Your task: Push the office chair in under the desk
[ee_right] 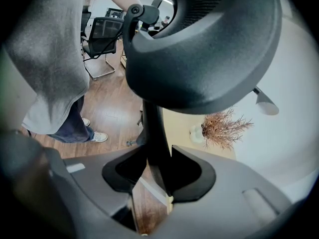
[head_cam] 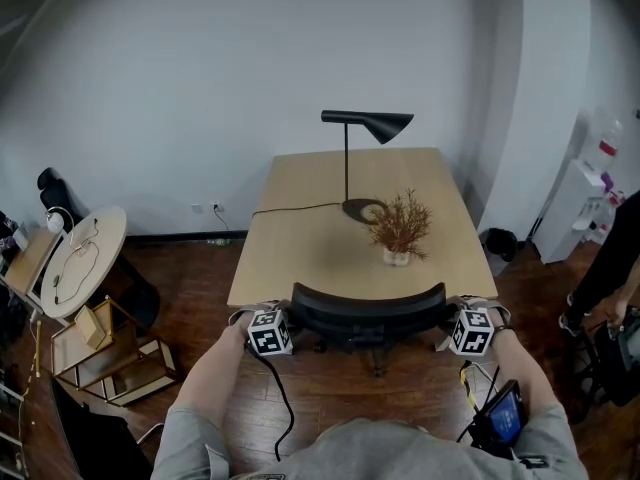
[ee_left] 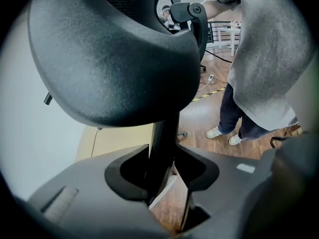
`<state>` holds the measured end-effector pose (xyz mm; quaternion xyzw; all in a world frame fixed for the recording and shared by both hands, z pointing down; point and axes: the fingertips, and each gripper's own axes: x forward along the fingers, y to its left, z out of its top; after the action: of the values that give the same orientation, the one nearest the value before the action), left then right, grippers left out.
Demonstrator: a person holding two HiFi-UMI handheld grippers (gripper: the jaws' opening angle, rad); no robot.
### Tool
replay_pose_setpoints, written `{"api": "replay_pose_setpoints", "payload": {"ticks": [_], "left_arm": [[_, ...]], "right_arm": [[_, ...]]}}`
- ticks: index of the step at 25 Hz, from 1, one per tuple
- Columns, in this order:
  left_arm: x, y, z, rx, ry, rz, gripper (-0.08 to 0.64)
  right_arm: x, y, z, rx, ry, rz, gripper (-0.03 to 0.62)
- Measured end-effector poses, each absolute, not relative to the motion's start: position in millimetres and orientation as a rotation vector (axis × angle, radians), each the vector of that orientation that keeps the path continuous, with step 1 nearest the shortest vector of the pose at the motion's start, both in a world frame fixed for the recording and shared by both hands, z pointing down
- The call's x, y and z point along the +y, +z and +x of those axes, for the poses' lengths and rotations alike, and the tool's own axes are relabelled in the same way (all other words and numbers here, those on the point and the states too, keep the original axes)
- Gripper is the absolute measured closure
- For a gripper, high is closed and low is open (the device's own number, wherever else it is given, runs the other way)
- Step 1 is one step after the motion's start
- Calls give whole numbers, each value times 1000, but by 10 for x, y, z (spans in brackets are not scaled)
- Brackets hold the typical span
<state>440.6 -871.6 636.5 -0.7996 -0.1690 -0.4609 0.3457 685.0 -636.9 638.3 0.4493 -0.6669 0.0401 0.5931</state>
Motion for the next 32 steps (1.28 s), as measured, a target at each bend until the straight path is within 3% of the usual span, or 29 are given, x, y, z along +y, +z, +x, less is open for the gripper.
{"api": "replay_pose_setpoints", "payload": {"ticks": [20, 28, 32], "left_arm": [[-8771, 6353, 4436, -419, -1175, -2096, 394], [-8913, 6106, 4287, -155, -1018, -2246, 359], [-9041, 5749, 4075, 127, -836, -2464, 410]], "right_arm": [[-6415, 6371, 6873, -1572, 85, 1052, 422], [-6337, 6132, 6942, -1583, 112, 1230, 377], [-6262, 5771, 6961, -1578, 56, 1457, 399]]}}
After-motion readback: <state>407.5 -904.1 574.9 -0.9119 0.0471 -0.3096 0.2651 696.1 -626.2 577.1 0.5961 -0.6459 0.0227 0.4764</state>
